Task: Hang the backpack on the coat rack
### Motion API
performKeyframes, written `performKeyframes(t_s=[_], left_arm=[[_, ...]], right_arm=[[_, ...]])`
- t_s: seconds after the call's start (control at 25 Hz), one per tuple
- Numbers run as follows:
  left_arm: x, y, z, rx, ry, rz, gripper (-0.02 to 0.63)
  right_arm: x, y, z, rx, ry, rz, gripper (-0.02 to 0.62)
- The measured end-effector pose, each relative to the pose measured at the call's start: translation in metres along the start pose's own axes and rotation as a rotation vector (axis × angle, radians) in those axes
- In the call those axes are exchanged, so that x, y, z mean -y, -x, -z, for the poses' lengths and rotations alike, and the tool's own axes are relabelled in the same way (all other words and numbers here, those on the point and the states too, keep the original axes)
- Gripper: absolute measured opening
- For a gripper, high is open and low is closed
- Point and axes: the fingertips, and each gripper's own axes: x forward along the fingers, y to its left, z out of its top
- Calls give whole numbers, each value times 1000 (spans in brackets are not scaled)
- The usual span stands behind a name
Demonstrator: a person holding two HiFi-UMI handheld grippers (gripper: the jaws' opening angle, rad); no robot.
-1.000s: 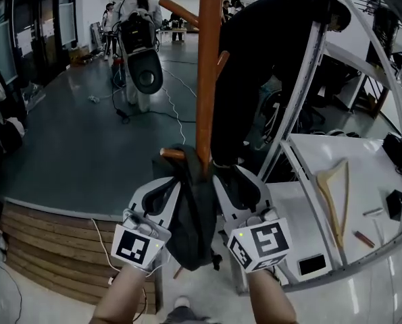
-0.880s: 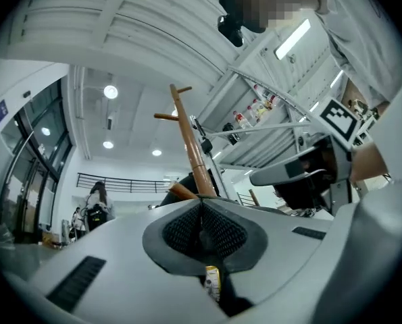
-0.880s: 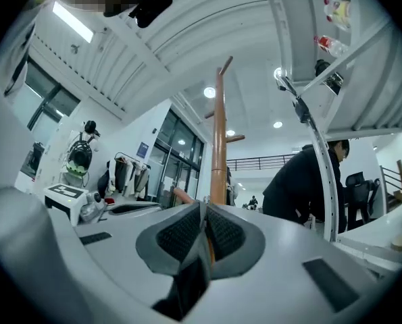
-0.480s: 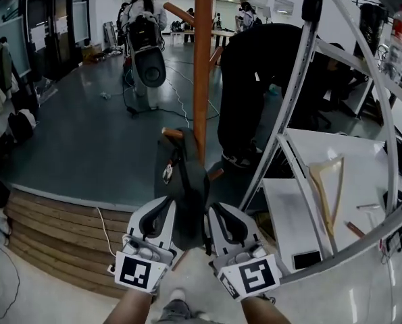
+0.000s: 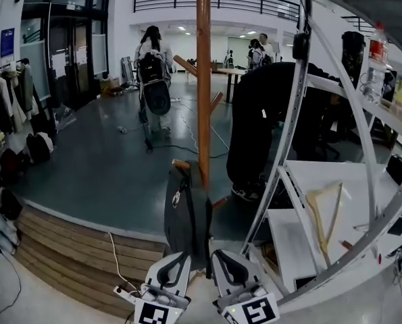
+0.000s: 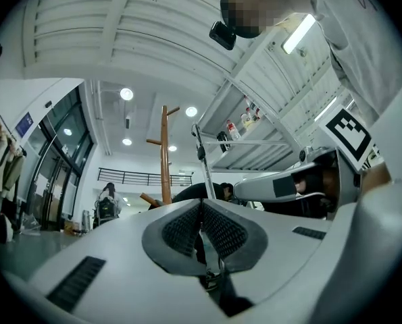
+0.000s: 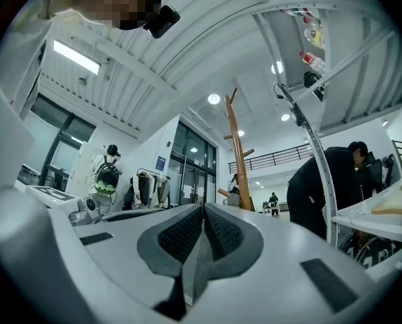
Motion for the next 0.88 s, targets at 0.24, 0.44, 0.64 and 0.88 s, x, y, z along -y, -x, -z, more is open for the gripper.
performKeyframes(t_s=[0.24, 0.44, 0.64, 0.88], left_arm=[[0, 4, -12, 2, -4, 1, 21], [-3, 9, -16, -7, 15, 0, 21], [-9, 10, -15, -8, 19, 14, 21], [-18, 10, -17, 7, 13, 22, 21]], right_arm=[[-7, 1, -8, -2, 12, 6, 26], [-14, -7, -17, 16, 17, 15, 26], [-23, -14, -18, 19, 6, 24, 27], [-30, -23, -18, 23, 12, 26, 26]])
